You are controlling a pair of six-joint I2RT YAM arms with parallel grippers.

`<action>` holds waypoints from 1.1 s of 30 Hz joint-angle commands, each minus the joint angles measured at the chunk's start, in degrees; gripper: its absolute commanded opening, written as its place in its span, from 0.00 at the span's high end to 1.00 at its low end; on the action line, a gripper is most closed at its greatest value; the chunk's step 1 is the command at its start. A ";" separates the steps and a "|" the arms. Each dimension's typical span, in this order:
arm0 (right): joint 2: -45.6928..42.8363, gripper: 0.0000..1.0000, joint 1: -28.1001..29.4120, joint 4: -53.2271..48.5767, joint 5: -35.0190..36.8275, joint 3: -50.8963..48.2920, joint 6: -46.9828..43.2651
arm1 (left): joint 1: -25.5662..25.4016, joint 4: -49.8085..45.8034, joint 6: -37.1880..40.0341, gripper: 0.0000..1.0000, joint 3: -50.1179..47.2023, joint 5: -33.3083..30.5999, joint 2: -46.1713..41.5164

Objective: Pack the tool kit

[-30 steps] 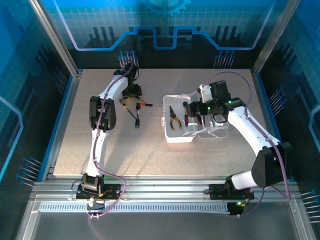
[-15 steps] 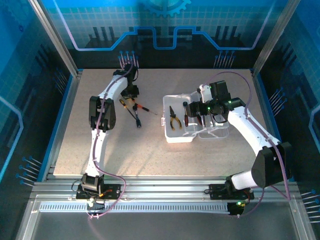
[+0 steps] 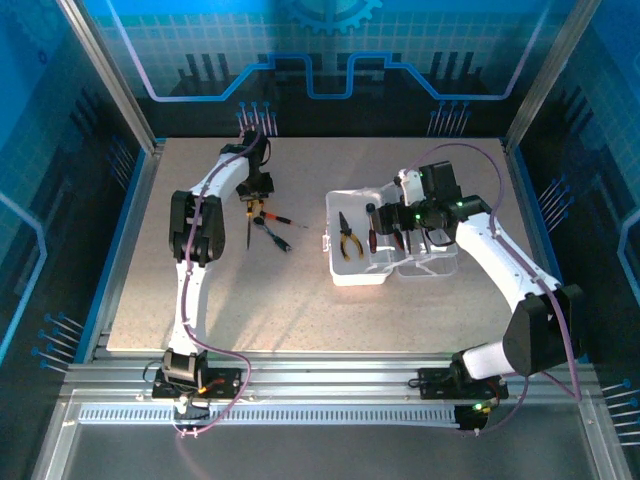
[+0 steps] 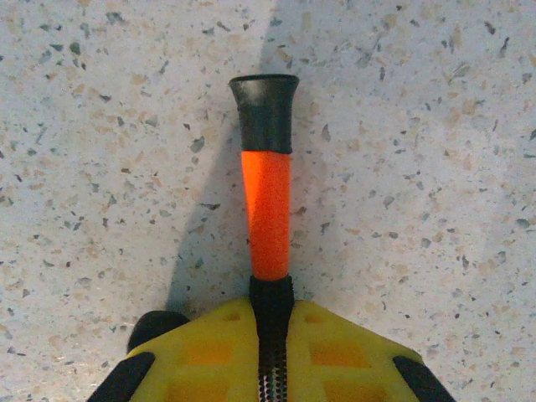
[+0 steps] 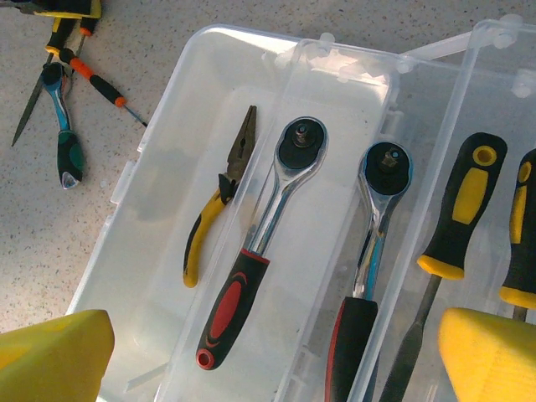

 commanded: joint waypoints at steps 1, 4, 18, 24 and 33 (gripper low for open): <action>-2.07 0.00 -0.05 -0.73 -0.95 0.49 -0.62 | 1.44 -4.08 1.89 1.00 -2.21 -1.69 -2.83; -2.45 0.00 0.05 -0.95 -0.75 0.54 -0.58 | 1.41 -2.54 2.28 1.00 -3.26 -2.08 -5.83; -2.72 0.00 2.09 -1.67 -0.41 1.72 -0.39 | -1.64 3.88 4.31 1.00 -9.81 -7.12 -21.55; -2.99 0.00 3.77 1.72 -6.83 1.69 2.61 | -5.63 7.69 1.49 1.00 -14.74 1.40 -28.25; 2.13 0.00 10.95 14.45 -13.55 2.47 10.24 | -13.93 23.58 -8.70 1.00 -25.83 26.56 -37.35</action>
